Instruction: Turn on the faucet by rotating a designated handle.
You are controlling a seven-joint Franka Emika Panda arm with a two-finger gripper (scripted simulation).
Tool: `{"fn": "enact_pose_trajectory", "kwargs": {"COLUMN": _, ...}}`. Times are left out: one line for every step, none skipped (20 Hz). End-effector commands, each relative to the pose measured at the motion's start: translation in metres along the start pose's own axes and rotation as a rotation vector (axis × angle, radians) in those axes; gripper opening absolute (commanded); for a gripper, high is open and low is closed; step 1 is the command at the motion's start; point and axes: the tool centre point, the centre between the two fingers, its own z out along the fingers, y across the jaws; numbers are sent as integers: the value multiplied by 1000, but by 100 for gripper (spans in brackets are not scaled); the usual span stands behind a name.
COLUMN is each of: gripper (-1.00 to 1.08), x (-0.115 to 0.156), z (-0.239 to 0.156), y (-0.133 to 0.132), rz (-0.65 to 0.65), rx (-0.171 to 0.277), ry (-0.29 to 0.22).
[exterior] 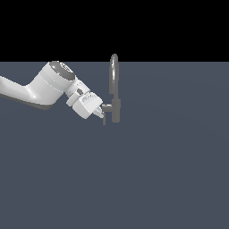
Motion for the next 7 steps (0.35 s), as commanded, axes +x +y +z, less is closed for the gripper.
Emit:
{"fn": "enact_pose_trajectory", "kwargs": {"gripper": -100, "x": -12, "z": 21, "y": -43, "rz": -5, "rx": 89, "ry": -15}}
{"fn": "enact_pose_trajectory", "kwargs": {"gripper": -100, "x": -13, "z": 22, "y": -46, "rz": -7, "rx": 91, "ry": -15}}
{"fn": "enact_pose_trajectory", "kwargs": {"gripper": -100, "x": -15, "z": 22, "y": -48, "rz": -9, "rx": 92, "ry": -14}}
{"fn": "enact_pose_trajectory", "kwargs": {"gripper": -100, "x": -16, "z": 23, "y": -50, "rz": -11, "rx": 94, "ry": -14}}
{"fn": "enact_pose_trajectory", "kwargs": {"gripper": -100, "x": -17, "z": 23, "y": -52, "rz": -13, "rx": 96, "ry": -13}}
{"fn": "enact_pose_trajectory", "kwargs": {"gripper": -100, "x": -18, "z": 24, "y": -55, "rz": -15, "rx": 97, "ry": -13}}
{"fn": "enact_pose_trajectory", "kwargs": {"gripper": -100, "x": -18, "z": 24, "y": -55, "rz": -15, "rx": 97, "ry": -13}}
